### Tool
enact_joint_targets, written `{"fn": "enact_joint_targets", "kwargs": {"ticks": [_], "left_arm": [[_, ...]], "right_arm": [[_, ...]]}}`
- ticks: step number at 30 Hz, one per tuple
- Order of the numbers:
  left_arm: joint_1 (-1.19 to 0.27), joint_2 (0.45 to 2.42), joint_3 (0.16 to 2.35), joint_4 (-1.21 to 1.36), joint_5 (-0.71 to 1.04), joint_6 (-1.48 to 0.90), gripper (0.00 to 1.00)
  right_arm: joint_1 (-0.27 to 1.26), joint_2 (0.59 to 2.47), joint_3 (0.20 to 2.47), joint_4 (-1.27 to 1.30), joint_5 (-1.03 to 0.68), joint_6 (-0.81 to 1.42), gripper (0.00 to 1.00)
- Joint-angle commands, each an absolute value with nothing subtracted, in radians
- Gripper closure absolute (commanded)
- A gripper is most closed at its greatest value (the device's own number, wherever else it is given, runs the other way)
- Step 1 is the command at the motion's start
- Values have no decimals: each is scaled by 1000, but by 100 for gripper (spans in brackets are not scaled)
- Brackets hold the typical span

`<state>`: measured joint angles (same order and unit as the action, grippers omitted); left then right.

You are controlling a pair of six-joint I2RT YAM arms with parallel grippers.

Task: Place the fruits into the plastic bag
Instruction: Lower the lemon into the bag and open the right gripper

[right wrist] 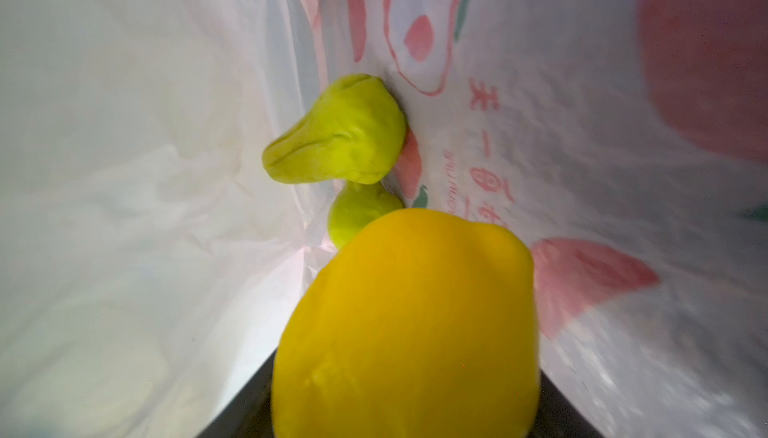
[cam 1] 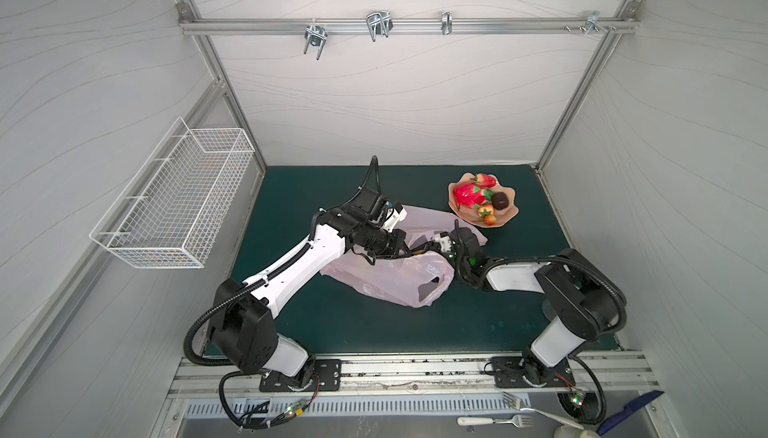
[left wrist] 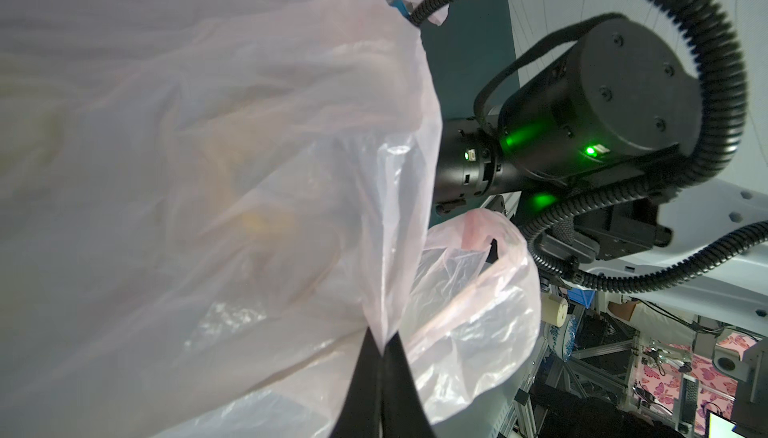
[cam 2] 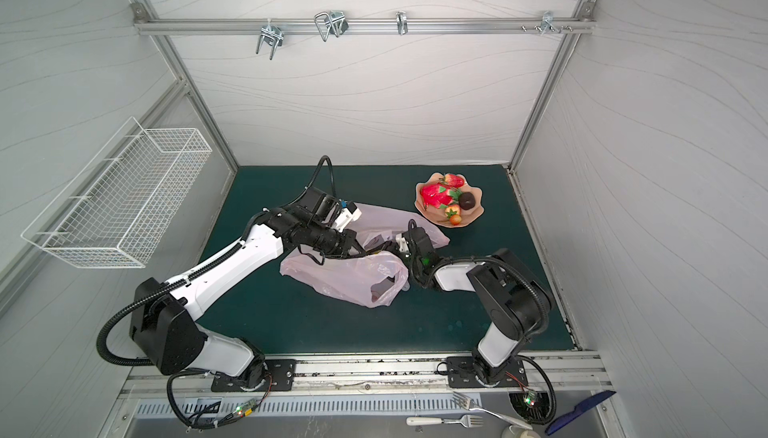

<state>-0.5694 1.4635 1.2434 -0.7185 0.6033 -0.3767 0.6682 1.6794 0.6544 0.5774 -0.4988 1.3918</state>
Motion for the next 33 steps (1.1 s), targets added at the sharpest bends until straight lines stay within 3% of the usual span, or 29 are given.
{"fn": "enact_joint_targets", "kwargs": {"ticks": [1,13,16,26,33], "left_arm": [[-575,1468,1273,-682,619,-370,100],[-574,1470,1258,-684,600,-354,100],[-575,1470,1257,-682,600,-352,100],[-574,1465,1248,-689,583,-349,100],[-567,1459,1238,-696,567,-347,100]], "right_arm": [[691,1745,725,611,-513,1435,62],[751,1905,929,470,-514,1433,56],[753,1918,965,377,-511,1415,50],[754,1885,997,263,-532,1331,10],[749,1821,997,164,-533,1249,1]]}}
